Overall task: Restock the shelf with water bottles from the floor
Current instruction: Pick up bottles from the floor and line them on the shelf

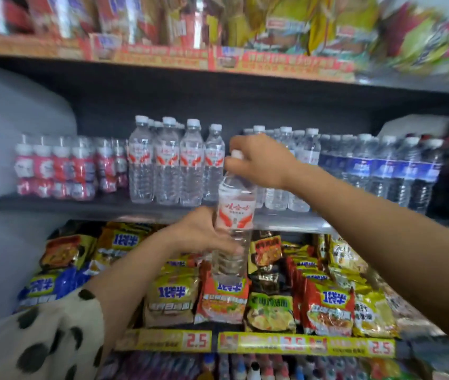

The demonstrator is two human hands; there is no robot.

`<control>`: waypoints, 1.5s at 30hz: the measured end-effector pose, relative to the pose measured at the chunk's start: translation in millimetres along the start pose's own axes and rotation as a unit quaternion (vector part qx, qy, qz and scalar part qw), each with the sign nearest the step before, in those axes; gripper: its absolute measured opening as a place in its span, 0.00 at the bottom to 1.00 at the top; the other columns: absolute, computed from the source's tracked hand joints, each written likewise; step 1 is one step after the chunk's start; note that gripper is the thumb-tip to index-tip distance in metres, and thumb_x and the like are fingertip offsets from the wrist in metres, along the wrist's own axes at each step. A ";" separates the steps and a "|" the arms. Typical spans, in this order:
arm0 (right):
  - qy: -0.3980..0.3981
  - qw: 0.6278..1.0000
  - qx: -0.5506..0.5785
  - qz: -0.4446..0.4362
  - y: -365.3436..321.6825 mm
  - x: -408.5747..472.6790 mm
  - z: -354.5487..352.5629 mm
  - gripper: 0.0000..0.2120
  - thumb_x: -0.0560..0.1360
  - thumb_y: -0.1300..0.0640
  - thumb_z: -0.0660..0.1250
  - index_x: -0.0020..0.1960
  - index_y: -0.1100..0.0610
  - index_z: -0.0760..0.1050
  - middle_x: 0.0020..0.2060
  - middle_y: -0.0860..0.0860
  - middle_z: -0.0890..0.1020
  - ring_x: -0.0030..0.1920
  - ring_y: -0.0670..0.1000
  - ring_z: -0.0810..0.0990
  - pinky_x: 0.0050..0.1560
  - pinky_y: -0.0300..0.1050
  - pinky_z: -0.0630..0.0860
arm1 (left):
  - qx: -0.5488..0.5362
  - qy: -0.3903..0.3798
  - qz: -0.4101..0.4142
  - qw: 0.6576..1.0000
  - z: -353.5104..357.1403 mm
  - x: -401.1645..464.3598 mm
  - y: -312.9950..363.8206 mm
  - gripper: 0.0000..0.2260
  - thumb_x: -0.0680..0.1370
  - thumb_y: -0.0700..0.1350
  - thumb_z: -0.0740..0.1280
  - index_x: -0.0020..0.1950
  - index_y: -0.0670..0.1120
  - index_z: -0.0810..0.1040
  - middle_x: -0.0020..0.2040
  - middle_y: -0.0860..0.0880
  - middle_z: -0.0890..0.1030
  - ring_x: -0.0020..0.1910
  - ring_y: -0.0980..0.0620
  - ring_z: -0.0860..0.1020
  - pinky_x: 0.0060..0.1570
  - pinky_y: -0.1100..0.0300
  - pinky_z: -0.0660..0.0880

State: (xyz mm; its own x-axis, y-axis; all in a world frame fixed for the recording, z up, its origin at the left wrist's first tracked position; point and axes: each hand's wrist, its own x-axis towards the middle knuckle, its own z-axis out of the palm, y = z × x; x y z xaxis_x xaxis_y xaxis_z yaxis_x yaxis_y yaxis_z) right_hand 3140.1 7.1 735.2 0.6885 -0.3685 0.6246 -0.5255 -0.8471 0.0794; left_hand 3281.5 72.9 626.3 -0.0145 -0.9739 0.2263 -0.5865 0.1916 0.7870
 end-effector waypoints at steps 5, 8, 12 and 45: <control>0.044 0.999 0.003 0.023 19.4 56.5 -28.5 0.09 0.74 0.49 0.61 0.42 0.55 0.70 0.40 0.54 0.78 0.42 0.59 0.75 0.38 0.47 0.67 | 0.052 0.079 0.024 0.995 -43.7 37.9 36.9 0.19 0.64 0.45 0.80 0.52 0.49 0.80 0.48 0.55 0.84 0.47 0.60 0.82 0.48 0.67 0.76; 0.052 0.998 -0.001 0.024 35.4 87.0 -25.0 0.10 0.75 0.49 0.61 0.44 0.56 0.71 0.42 0.54 0.77 0.42 0.58 0.74 0.38 0.46 0.65 | 0.089 0.141 0.001 0.986 -60.5 62.6 37.4 0.26 0.62 0.49 0.81 0.56 0.44 0.80 0.51 0.50 0.83 0.51 0.51 0.81 0.55 0.56 0.77; 0.039 0.999 0.000 0.033 58.6 125.2 -5.6 0.08 0.75 0.50 0.61 0.43 0.54 0.70 0.42 0.53 0.75 0.41 0.57 0.73 0.39 0.45 0.65 | 0.114 0.201 -0.032 0.972 -72.4 90.7 31.6 0.20 0.64 0.47 0.80 0.51 0.41 0.79 0.48 0.49 0.80 0.50 0.50 0.79 0.55 0.53 0.76; -0.101 0.984 0.144 0.030 111.5 214.2 84.4 0.12 0.77 0.50 0.60 0.39 0.54 0.73 0.43 0.52 0.79 0.43 0.51 0.77 0.40 0.44 0.69 | 0.264 0.305 -0.098 0.910 -72.7 156.5 -30.6 0.12 0.68 0.46 0.78 0.37 0.38 0.83 0.35 0.45 0.83 0.36 0.52 0.82 0.45 0.53 0.80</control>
State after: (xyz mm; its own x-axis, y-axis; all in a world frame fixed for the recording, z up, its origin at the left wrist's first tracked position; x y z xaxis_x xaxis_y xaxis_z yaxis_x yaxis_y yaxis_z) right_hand 3271.1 -198.6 812.3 0.7612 -0.4643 0.4527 -0.4245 -0.8845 -0.1933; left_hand 3356.0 -76.6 679.4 0.4892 -0.7041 0.5148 -0.8394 -0.2198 0.4970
